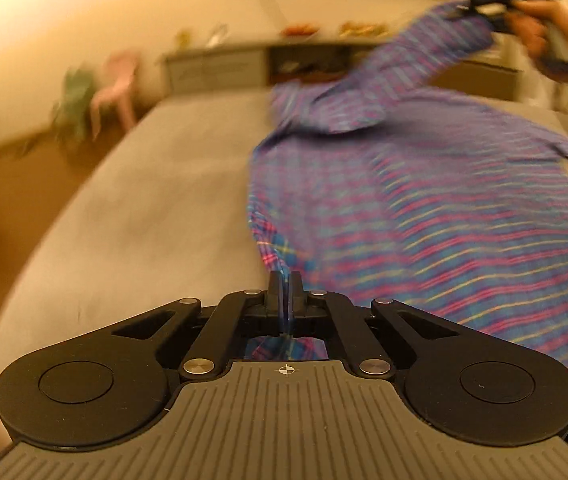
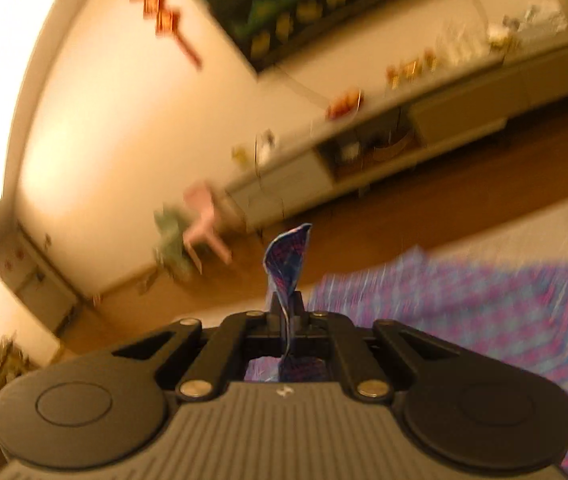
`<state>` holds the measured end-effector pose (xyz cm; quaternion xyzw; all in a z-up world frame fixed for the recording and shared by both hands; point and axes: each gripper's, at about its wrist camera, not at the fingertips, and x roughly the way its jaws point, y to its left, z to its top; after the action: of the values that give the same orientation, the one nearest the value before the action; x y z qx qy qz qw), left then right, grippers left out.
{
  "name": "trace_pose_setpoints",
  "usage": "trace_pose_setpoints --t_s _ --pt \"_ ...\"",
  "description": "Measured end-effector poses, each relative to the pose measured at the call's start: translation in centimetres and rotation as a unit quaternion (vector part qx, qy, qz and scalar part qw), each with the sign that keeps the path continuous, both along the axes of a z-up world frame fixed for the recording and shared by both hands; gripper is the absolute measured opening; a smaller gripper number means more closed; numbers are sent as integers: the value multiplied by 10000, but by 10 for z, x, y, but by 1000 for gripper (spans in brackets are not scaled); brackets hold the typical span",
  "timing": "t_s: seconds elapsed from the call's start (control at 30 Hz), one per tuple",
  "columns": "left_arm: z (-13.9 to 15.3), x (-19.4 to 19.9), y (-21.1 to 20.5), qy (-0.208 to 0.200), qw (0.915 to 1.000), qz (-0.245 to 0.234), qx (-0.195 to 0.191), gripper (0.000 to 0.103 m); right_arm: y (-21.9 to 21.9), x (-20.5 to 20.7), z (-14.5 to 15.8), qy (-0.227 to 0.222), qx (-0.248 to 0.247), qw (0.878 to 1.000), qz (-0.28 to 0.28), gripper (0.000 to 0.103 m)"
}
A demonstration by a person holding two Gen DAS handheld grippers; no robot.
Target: Fold clothes
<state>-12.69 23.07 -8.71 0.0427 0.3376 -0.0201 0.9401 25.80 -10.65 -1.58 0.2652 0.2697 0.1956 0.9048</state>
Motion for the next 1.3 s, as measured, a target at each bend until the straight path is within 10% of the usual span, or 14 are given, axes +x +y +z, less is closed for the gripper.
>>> trace_pose_setpoints --t_s 0.2,0.4,0.6,0.8,0.93,1.1,1.3 --pt "-1 -6 -58 311 9863 -1614 -147 0 -90 3 -19 173 -8 9976 -672 2" --pt "-47 13 -71 1180 9796 -1601 -298 1 -106 8 -68 640 -22 9946 -818 2" --pt "-19 4 -37 895 9799 -1598 -790 8 -97 7 -97 802 -28 9934 -814 2" --pt "-13 17 16 786 9834 -689 -1481 9 -6 -35 -40 -70 -524 9986 18 2" --pt "-18 32 54 646 9685 -107 -2401 9 71 -80 -7 -691 -905 9896 881 2" --pt "-32 52 81 549 9431 86 -3279 10 175 -158 -80 -307 -1817 9564 2265 2" --pt "-48 89 81 796 9304 -172 -3575 15 196 -192 -145 -78 -2946 9246 2413 2"
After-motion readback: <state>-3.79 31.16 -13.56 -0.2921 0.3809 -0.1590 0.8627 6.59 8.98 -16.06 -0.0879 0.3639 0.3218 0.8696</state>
